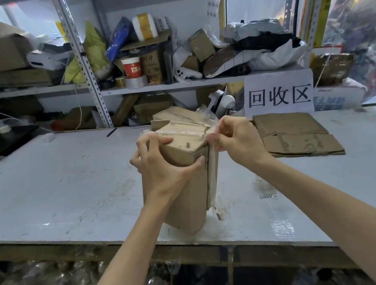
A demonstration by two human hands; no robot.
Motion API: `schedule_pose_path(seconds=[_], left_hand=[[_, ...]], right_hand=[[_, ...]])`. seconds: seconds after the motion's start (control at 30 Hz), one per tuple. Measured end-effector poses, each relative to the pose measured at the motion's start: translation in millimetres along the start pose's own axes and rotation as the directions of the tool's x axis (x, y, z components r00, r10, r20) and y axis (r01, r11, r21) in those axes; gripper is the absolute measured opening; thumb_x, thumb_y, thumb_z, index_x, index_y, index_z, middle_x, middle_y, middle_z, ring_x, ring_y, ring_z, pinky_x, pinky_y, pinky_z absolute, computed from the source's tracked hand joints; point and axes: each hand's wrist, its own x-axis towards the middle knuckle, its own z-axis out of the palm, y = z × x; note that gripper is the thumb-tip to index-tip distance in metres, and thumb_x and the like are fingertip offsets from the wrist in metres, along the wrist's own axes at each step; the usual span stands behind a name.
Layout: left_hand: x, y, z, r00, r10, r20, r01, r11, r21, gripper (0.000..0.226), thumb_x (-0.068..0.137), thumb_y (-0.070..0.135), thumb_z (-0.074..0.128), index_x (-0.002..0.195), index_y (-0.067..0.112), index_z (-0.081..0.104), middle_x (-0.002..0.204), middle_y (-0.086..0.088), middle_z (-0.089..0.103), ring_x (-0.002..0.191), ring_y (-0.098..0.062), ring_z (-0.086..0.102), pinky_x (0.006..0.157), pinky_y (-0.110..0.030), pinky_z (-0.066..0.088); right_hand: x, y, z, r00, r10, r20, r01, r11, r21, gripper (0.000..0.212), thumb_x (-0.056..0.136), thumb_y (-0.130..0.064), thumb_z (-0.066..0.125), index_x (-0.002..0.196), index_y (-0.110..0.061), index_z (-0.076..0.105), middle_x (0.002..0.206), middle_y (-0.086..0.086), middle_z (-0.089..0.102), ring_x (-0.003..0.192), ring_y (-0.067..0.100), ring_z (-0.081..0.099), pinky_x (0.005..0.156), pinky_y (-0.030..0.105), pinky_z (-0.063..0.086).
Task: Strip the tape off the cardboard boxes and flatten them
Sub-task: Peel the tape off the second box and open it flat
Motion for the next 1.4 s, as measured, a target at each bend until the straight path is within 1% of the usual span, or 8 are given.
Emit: schedule_pose_path(seconds=[0.13, 0.37, 0.63, 0.8, 0.87, 1.0, 1.27, 1.4], left_hand=[[-2, 1, -7, 1.000, 0.011, -0.006, -0.012, 0.999, -0.034, 0.075, 0.044, 0.067, 0.076, 0.103, 0.024, 0.057, 0.122, 0.005, 0.048, 0.116, -0.010, 0.044, 0.104, -0.047, 0.035], [-5, -4, -12, 1.000, 0.022, 0.009, -0.021, 0.996, -0.085, 0.069, 0.047, 0.065, 0.077, 0.100, 0.027, 0.055, 0.117, 0.006, 0.051, 0.111, -0.009, 0.048, 0.100, -0.048, 0.038], [-5, -13, -20, 0.996, -0.076, 0.044, 0.084, 0.972, -0.222, 0.062, 0.049, 0.060, 0.079, 0.099, 0.028, 0.059, 0.112, 0.008, 0.054, 0.111, -0.008, 0.052, 0.096, -0.049, 0.047], [-1, -16, -17, 0.993, -0.089, 0.078, 0.102, 0.977, -0.190, 0.067, 0.048, 0.061, 0.078, 0.100, 0.026, 0.057, 0.116, 0.002, 0.053, 0.113, -0.015, 0.052, 0.099, -0.051, 0.045], [0, -16, -13, 0.994, -0.091, 0.065, 0.101, 0.980, -0.169, 0.071, 0.046, 0.063, 0.078, 0.102, 0.026, 0.055, 0.118, 0.000, 0.051, 0.114, -0.019, 0.051, 0.099, -0.050, 0.045], [-2, -19, -10, 0.991, -0.122, 0.056, 0.130, 0.978, -0.166, 0.074, 0.044, 0.064, 0.078, 0.104, 0.029, 0.053, 0.119, -0.001, 0.049, 0.116, -0.021, 0.050, 0.099, -0.047, 0.047], [-4, -24, -10, 0.991, -0.117, 0.066, 0.124, 0.985, -0.120, 0.076, 0.044, 0.062, 0.082, 0.106, 0.028, 0.053, 0.121, 0.003, 0.048, 0.117, -0.018, 0.047, 0.099, -0.042, 0.047], [-8, -21, -6, 0.996, -0.059, 0.068, 0.066, 0.993, -0.101, 0.071, 0.047, 0.054, 0.086, 0.104, 0.027, 0.054, 0.120, 0.002, 0.049, 0.116, -0.019, 0.047, 0.096, -0.024, 0.037]], right_hand=[[1, 3, -3, 0.998, 0.067, 0.021, -0.068, 0.993, 0.096, 0.017, 0.089, -0.008, 0.065, 0.077, 0.003, 0.059, 0.070, 0.012, 0.066, 0.067, 0.025, 0.066, 0.074, 0.051, 0.058], [7, 3, -5, 0.995, 0.086, -0.040, -0.086, 0.996, 0.016, 0.019, 0.085, -0.010, 0.070, 0.072, 0.001, 0.060, 0.071, 0.015, 0.068, 0.061, 0.019, 0.068, 0.060, 0.032, 0.058], [14, -1, -9, 0.908, 0.359, 0.216, -0.415, 0.843, 0.343, 0.028, 0.093, -0.010, 0.059, 0.065, -0.006, 0.057, 0.072, 0.012, 0.063, 0.065, 0.020, 0.061, 0.061, 0.031, 0.058], [14, 3, -4, 0.861, 0.399, 0.315, -0.493, 0.804, 0.331, 0.023, 0.096, -0.014, 0.053, 0.075, -0.006, 0.055, 0.086, 0.019, 0.057, 0.070, 0.024, 0.055, 0.063, 0.031, 0.053], [13, 5, -1, 0.904, 0.356, 0.239, -0.417, 0.858, 0.299, 0.016, 0.092, -0.019, 0.061, 0.084, -0.007, 0.053, 0.089, 0.019, 0.056, 0.072, 0.024, 0.053, 0.067, 0.033, 0.051], [4, 6, 0, 0.999, 0.036, 0.001, -0.036, 0.998, -0.058, 0.044, 0.070, -0.037, 0.082, 0.102, -0.016, 0.061, 0.094, -0.003, 0.056, 0.080, 0.015, 0.060, 0.067, 0.027, 0.055], [3, 6, 2, 0.898, -0.386, 0.211, 0.440, 0.779, -0.448, 0.014, 0.084, -0.007, 0.068, 0.096, 0.000, 0.070, 0.091, 0.010, 0.059, 0.077, 0.025, 0.059, 0.073, 0.040, 0.053], [-2, 11, 6, 0.862, -0.476, 0.174, 0.484, 0.670, -0.563, 0.006, 0.082, 0.003, 0.060, 0.077, 0.003, 0.063, 0.076, 0.012, 0.057, 0.061, 0.027, 0.054, 0.059, 0.033, 0.043]])
